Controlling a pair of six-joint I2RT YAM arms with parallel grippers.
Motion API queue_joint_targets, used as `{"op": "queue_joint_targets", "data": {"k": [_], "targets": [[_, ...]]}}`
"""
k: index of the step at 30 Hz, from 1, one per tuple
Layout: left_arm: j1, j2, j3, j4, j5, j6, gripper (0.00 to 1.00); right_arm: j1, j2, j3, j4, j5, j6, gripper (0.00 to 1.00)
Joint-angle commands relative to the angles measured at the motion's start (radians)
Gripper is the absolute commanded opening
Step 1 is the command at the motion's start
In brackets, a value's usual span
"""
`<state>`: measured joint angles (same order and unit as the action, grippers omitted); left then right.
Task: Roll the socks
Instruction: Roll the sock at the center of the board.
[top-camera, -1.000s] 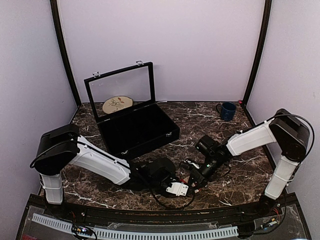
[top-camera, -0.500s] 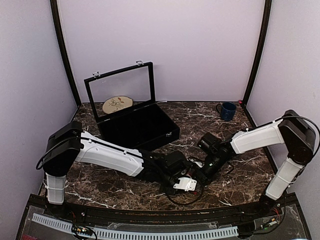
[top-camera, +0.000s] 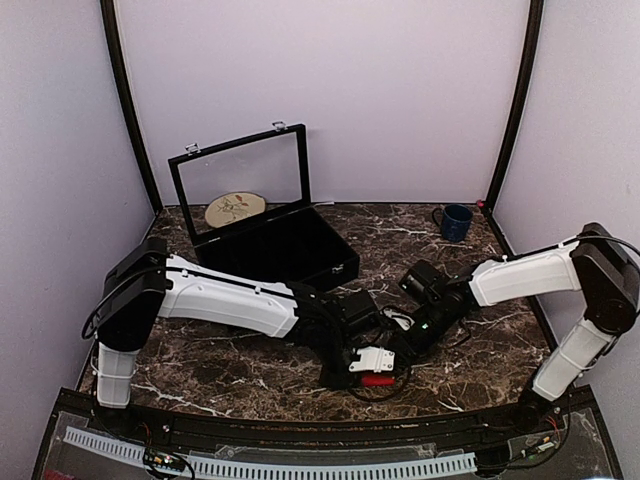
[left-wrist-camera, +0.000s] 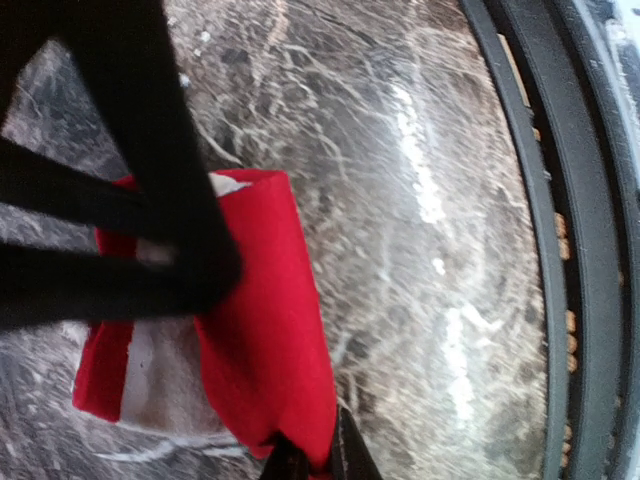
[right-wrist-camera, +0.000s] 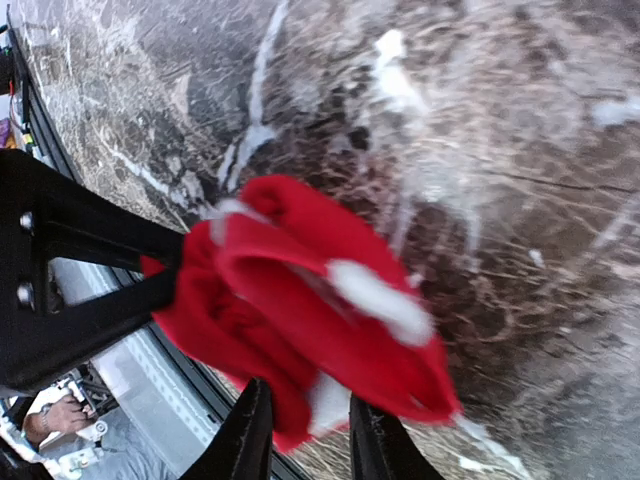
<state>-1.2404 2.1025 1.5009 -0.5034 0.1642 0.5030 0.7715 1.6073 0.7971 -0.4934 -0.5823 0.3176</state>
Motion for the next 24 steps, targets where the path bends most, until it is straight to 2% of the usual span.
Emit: {"op": "queue_joint_targets", "data": {"k": [1, 6, 16, 19, 24], "targets": [[0.019, 0.05, 0.01, -0.272, 0.165, -0.057, 0.08, -0.015, -0.054, -0.026, 0.032, 0.097, 0.01, 0.27], [0.062, 0.067, 0.06, -0.376, 0.293, -0.084, 0.09, -0.017, -0.084, -0.04, 0.048, 0.138, 0.019, 0.28], [0.11, 0.107, 0.132, -0.468, 0.358, -0.08, 0.09, 0.0, -0.261, -0.123, 0.098, 0.329, 0.086, 0.28], [0.123, 0.129, 0.156, -0.484, 0.395, -0.079, 0.09, 0.038, -0.323, -0.145, 0.1, 0.405, 0.104, 0.28], [0.147, 0.174, 0.199, -0.481, 0.419, -0.093, 0.09, 0.187, -0.38, -0.153, 0.092, 0.567, 0.137, 0.28]]}}
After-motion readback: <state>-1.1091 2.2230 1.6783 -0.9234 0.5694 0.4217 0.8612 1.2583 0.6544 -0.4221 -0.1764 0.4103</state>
